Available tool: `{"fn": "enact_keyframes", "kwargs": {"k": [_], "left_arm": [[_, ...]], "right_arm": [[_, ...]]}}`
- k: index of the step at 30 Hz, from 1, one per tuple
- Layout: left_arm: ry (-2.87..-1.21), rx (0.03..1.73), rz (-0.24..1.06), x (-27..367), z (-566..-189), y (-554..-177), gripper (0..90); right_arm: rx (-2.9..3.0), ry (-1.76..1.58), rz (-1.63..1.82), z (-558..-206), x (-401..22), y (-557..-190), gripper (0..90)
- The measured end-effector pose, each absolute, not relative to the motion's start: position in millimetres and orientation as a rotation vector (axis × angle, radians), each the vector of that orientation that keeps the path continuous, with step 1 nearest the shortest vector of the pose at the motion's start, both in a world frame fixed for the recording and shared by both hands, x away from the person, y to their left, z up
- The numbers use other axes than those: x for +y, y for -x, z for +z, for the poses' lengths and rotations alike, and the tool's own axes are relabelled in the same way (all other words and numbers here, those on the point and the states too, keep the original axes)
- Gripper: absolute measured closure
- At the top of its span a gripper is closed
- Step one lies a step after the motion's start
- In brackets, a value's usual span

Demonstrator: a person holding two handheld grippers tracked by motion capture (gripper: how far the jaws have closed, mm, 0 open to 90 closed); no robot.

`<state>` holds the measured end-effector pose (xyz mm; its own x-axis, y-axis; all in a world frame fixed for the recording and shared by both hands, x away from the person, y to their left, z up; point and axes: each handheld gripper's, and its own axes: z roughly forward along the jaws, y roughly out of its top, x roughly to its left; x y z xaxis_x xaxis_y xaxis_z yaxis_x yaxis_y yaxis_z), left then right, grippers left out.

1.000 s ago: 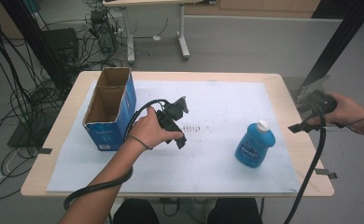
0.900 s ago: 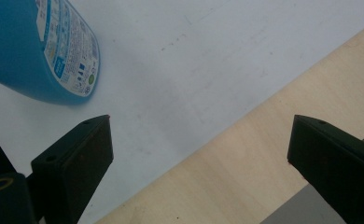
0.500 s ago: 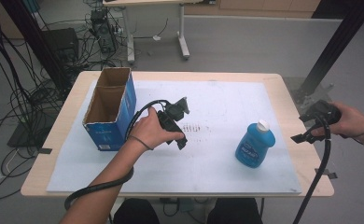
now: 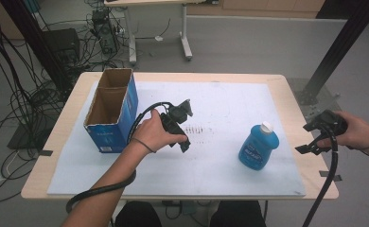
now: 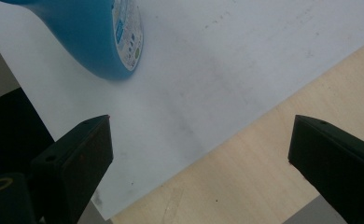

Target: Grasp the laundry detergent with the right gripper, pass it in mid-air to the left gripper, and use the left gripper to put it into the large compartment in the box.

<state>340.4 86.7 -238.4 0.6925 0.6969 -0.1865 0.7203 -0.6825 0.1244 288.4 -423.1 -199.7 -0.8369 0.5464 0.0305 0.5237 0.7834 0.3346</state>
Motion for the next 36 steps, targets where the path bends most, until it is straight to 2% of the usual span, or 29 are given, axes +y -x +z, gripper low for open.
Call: {"fn": "enact_keyframes", "kwargs": {"k": [36], "left_arm": [[-2.708, 1.155, -0.214, 86.2, -246.0, -339.0, 8.5]], "right_arm": [[2.898, -0.921, 0.517, -219.5, -412.3, -244.6, 6.2]]}}
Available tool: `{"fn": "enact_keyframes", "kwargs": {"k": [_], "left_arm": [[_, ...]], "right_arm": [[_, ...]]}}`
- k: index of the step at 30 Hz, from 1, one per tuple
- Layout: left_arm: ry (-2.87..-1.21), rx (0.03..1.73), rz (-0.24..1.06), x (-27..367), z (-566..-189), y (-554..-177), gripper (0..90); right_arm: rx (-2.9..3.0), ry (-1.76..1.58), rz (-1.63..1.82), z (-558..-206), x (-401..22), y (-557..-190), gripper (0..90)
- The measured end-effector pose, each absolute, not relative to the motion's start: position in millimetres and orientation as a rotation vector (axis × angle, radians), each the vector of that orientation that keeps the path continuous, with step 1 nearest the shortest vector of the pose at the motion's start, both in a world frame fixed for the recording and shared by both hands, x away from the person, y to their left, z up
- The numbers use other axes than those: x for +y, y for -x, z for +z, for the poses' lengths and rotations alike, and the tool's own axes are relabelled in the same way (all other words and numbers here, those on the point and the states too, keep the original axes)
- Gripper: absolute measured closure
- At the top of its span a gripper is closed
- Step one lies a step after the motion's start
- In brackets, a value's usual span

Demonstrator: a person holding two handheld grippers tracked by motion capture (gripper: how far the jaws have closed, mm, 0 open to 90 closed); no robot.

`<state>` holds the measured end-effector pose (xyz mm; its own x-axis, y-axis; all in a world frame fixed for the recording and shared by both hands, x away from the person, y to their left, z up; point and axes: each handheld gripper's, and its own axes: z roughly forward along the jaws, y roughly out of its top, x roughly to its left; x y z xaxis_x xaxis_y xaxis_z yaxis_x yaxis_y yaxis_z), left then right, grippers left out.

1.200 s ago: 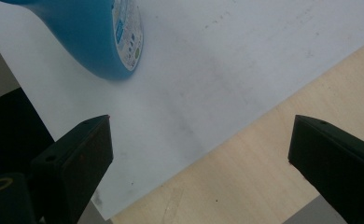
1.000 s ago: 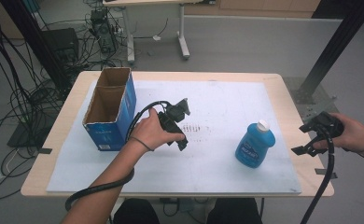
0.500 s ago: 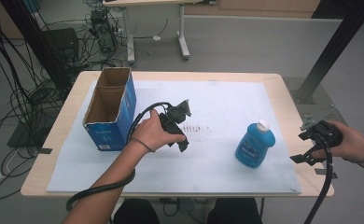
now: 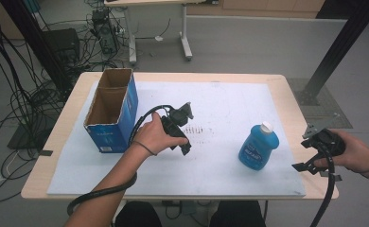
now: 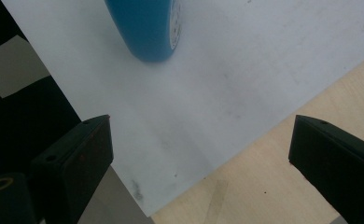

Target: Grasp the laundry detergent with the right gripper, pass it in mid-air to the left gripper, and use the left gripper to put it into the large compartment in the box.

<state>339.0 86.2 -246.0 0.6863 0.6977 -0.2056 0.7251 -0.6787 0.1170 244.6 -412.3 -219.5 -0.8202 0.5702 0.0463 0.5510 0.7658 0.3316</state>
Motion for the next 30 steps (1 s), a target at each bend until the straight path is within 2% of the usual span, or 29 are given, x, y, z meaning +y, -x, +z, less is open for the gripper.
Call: {"fn": "enact_keyframes", "kwargs": {"k": [30], "left_arm": [[-2.714, 1.161, -0.213, 84.2, -246.9, -340.8, 8.5]], "right_arm": [[2.878, -0.956, 0.637, -244.6, -415.3, -225.3, 6.2]]}}
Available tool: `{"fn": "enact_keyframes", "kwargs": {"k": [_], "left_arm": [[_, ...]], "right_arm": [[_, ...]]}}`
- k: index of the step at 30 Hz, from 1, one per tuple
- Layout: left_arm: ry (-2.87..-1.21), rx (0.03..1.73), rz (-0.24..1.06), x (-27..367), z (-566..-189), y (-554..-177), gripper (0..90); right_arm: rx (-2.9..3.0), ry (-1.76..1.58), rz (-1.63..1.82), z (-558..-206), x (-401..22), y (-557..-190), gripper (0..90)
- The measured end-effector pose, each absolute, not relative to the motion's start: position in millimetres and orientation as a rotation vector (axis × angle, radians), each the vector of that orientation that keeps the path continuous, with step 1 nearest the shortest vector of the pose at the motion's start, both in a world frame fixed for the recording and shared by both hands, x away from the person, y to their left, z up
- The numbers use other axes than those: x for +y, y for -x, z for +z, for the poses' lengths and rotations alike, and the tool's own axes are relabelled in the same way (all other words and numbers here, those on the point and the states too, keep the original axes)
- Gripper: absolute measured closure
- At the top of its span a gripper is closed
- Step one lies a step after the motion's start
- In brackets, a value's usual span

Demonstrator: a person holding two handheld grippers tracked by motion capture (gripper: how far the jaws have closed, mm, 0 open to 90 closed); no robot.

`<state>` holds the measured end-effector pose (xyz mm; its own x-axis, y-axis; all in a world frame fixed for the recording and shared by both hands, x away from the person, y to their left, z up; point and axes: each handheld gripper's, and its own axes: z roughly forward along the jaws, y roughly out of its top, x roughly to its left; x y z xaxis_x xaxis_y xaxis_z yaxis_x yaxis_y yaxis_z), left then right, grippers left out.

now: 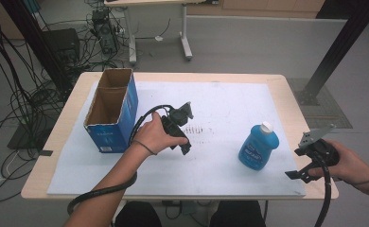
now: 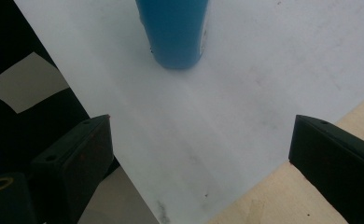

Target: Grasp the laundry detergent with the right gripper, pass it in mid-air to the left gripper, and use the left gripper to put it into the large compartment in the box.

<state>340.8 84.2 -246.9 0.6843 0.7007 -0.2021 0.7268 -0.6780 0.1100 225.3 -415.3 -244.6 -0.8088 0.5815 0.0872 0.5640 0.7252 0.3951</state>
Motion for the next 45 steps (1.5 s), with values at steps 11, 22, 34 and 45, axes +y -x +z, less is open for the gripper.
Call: {"fn": "enact_keyframes", "kwargs": {"k": [11, 22, 34, 45], "left_arm": [[-2.714, 1.162, -0.213, 83.8, -247.3, -341.2, 8.5], [-2.709, 1.162, -0.211, 85.7, -247.3, -341.2, 8.5], [-2.705, 1.166, -0.211, 86.4, -247.8, -340.7, 8.4], [-2.702, 1.172, -0.211, 87.6, -247.4, -340.0, 8.5]], "right_arm": [[2.857, -0.973, 0.679, -254.1, -416.5, -220.7, 5.9], [2.854, -0.981, 0.685, -262.7, -415.3, -218.0, 5.3], [2.836, -0.975, 0.722, -268.2, -414.7, -215.7, 5.0], [2.822, -0.975, 0.746, -271.4, -413.6, -213.8, 4.7]]}}
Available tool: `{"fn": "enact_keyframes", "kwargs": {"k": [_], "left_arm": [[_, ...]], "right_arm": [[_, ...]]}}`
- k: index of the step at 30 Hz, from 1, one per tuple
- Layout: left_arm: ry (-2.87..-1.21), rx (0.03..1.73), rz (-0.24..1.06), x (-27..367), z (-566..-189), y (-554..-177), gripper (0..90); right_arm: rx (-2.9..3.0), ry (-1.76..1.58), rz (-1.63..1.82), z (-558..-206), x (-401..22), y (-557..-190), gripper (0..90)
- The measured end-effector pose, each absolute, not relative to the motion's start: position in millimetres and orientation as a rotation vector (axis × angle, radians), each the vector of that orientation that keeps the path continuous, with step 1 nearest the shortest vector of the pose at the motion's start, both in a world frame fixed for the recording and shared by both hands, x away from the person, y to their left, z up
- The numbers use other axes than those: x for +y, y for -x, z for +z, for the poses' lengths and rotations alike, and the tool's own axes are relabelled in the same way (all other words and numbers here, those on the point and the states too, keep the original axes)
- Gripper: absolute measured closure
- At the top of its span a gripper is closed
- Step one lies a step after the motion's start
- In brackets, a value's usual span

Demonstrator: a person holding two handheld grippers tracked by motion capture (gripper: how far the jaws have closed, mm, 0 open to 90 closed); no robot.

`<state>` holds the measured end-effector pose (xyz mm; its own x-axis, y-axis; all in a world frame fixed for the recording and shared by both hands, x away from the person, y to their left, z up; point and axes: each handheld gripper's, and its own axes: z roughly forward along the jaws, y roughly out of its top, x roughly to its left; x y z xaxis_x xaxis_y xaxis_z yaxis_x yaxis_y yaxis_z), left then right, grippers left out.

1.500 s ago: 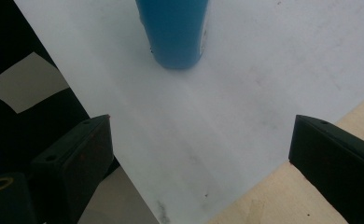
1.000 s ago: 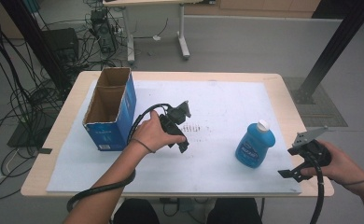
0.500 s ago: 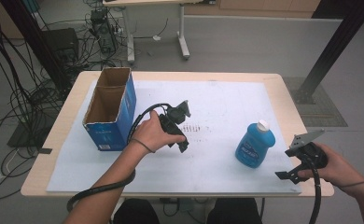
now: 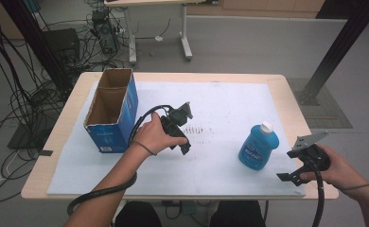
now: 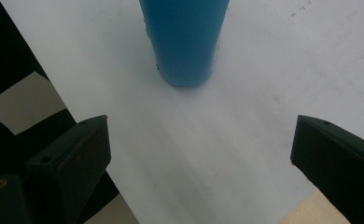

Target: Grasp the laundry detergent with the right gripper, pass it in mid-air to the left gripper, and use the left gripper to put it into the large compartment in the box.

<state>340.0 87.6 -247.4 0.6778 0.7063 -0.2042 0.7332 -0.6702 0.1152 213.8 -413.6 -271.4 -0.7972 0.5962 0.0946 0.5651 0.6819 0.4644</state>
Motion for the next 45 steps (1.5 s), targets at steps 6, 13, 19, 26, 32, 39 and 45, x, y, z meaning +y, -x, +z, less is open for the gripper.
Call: {"fn": "enact_keyframes", "kwargs": {"k": [6, 13, 19, 26, 32, 39, 45], "left_arm": [[-2.7, 1.173, -0.209, 88.0, -247.5, -339.5, 8.5], [-2.702, 1.173, -0.212, 87.0, -248.3, -339.5, 8.5], [-2.703, 1.172, -0.208, 86.5, -247.9, -339.6, 8.4], [-2.705, 1.171, -0.207, 85.5, -248.6, -339.4, 8.5], [-2.702, 1.172, -0.209, 86.0, -247.8, -339.6, 8.5], [-2.696, 1.182, -0.203, 87.3, -247.3, -338.7, 8.4], [-2.698, 1.179, -0.205, 88.0, -247.6, -337.9, 8.4]], "right_arm": [[2.81, -0.96, 0.771, -273.8, -415.4, -212.9, 4.7], [2.805, -0.959, 0.797, -277.5, -416.0, -211.5, 4.7], [2.789, -0.988, 0.822, -280.6, -416.7, -208.5, 4.7], [2.769, -0.997, 0.858, -284.5, -419.2, -205.5, 4.5], [2.748, -0.99, 0.895, -289.7, -420.1, -202.1, 4.3], [2.733, -0.979, 0.922, -297.4, -418.4, -200.1, 3.6], [2.712, -0.972, 0.968, -302.6, -420.5, -197.9, 3.4]]}}
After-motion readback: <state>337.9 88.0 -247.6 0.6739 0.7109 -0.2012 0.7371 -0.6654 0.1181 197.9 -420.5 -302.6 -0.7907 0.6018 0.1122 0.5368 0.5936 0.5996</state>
